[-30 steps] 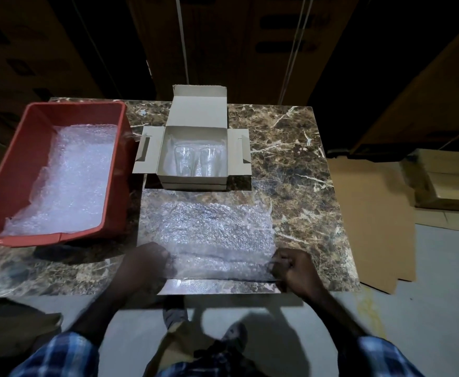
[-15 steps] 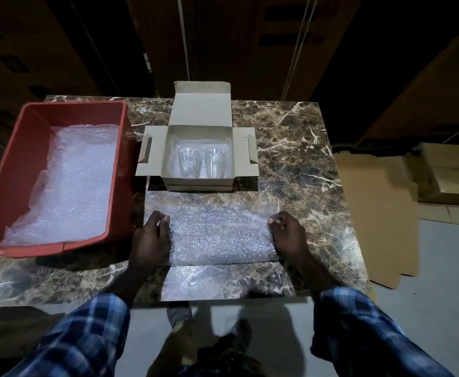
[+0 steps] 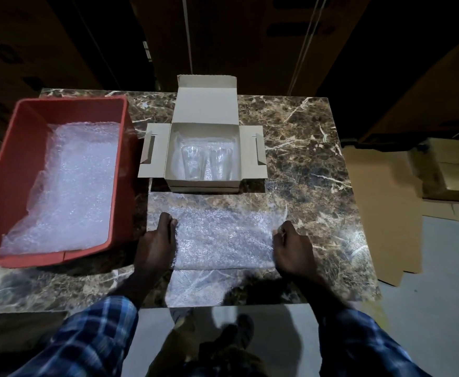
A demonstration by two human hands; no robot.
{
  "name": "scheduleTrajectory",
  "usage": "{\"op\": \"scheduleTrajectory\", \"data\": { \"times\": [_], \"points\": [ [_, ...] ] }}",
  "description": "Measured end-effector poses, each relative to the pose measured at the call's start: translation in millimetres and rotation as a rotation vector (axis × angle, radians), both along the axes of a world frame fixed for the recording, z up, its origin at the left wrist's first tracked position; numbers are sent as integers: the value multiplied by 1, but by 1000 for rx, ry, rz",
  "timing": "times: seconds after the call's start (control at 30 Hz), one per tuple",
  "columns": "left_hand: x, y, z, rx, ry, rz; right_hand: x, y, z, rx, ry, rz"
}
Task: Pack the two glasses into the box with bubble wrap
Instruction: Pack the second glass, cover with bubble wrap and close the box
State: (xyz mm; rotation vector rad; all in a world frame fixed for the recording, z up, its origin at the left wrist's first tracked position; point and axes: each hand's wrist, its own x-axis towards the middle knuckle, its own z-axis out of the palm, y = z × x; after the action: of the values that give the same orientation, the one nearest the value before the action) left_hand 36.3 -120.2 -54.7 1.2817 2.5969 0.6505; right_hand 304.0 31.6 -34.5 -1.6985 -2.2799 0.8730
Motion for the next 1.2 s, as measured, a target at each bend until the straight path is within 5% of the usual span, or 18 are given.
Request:
{"op": "scheduleTrajectory", "data": {
  "times": [0.57, 0.8, 0.97, 1.2],
  "points": [
    [-8, 2, 1, -134, -21, -87, 3, 9, 1, 47, -313, 183],
    [-7, 2, 6, 41, -154, 22, -5, 4, 8, 144, -35, 46],
    [-8, -14, -2, 17, -359, 139, -11, -3, 2, -136, 285, -325],
    [0, -26, -2, -28, -192, 12, -9, -12, 2, -2, 193, -174]
  ]
}}
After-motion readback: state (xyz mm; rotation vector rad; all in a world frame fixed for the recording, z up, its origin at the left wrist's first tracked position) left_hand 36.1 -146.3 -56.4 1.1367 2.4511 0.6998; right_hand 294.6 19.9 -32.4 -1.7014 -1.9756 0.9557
